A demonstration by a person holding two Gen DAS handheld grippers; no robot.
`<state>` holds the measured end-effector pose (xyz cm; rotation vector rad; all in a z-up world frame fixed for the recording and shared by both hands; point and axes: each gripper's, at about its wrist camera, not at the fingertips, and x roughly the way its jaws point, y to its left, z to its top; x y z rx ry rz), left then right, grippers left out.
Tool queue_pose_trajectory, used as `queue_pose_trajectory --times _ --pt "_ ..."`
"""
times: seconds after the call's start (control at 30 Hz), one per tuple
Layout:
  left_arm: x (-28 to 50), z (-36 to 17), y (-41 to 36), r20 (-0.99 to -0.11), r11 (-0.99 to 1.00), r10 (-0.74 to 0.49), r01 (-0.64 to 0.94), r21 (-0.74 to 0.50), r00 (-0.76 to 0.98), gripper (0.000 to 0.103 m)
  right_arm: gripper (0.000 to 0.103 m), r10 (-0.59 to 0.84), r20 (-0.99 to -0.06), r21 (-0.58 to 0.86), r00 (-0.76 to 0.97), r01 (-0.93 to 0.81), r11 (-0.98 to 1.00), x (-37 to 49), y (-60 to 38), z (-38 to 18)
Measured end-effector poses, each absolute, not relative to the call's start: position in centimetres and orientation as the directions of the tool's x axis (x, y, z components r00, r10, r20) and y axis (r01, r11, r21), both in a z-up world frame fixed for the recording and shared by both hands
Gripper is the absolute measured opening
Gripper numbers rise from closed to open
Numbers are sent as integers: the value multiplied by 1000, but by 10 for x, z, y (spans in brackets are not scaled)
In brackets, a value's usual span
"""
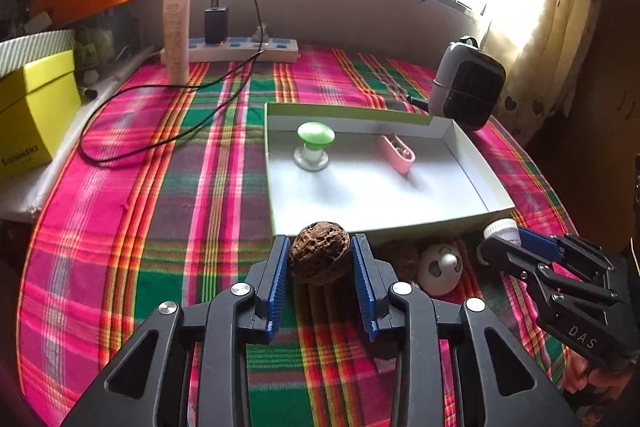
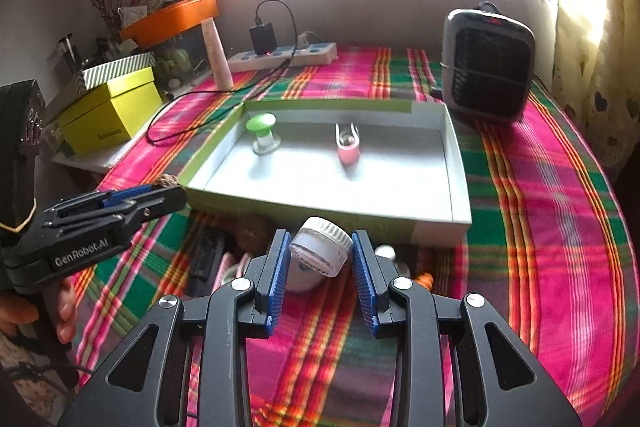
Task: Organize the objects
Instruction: 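Carry the walnut and white jar into the tray while both grippers release them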
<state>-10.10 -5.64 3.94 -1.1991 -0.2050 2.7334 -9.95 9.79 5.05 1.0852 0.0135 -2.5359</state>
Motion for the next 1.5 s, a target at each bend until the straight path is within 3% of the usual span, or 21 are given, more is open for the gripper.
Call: queue_pose_trajectory --times 0.87,1.5 --pt "-180 19 -43 -757 -976 219 -125 -180 -616 29 33 -397 -747 161 -533 435 -886 -206 63 36" --pt "-197 13 -34 -762 -975 216 -171 -140 -610 29 33 -407 -796 178 -448 470 -865 -248 43 20"
